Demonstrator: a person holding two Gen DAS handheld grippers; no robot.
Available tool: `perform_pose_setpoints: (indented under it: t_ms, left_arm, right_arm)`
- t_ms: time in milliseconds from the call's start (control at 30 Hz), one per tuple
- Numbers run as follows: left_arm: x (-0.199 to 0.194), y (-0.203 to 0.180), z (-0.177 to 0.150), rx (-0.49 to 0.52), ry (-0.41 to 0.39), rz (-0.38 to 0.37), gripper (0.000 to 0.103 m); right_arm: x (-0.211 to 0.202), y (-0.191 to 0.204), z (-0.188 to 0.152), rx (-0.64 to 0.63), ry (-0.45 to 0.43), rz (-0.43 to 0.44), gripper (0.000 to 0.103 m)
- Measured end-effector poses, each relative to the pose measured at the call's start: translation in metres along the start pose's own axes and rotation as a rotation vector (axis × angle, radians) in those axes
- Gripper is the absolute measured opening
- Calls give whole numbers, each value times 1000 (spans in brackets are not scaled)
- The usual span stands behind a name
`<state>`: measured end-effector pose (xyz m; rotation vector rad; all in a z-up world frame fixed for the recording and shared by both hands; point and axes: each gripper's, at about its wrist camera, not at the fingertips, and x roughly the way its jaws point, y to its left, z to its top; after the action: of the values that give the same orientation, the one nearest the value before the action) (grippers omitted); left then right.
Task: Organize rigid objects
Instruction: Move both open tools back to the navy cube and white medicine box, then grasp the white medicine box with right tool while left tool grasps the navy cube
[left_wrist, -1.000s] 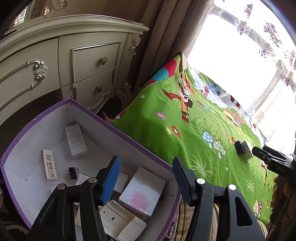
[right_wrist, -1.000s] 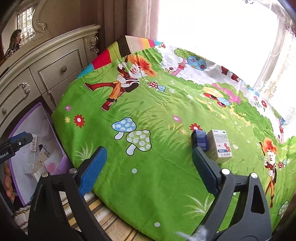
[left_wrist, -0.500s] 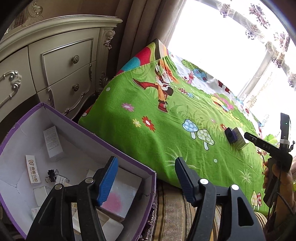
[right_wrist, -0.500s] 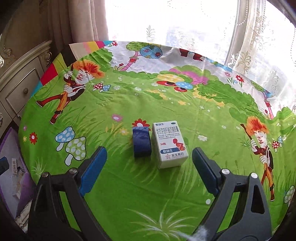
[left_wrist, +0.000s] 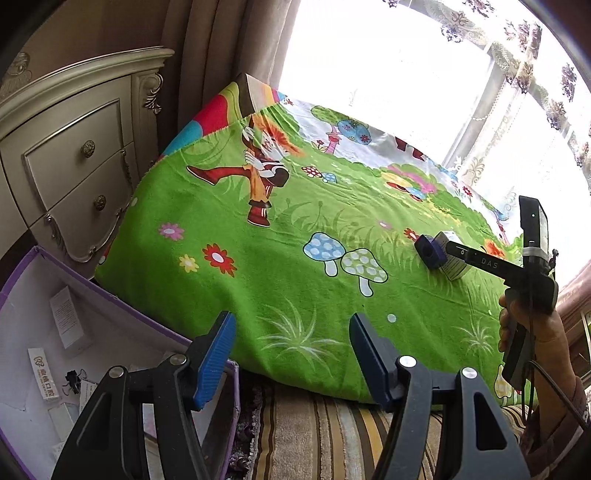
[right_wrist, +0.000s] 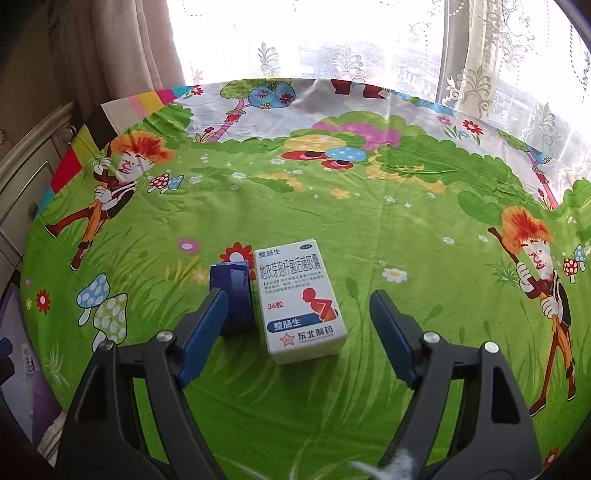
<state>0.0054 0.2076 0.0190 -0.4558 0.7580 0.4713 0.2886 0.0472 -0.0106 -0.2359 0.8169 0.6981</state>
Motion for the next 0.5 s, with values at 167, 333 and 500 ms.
perform_pose_setpoints:
  t_ms: [167, 333, 500]
  left_arm:
    - [13, -41, 15, 154, -21, -34, 68]
    - [35, -89, 33, 327, -25, -95, 73]
    - [68, -133, 47, 463, 11, -169, 77]
  right_arm:
    - [3, -6, -4, 10, 14, 11, 47]
    - [0, -12, -9, 18, 11, 2, 45]
    - [-10, -24, -18, 43, 14, -22, 45]
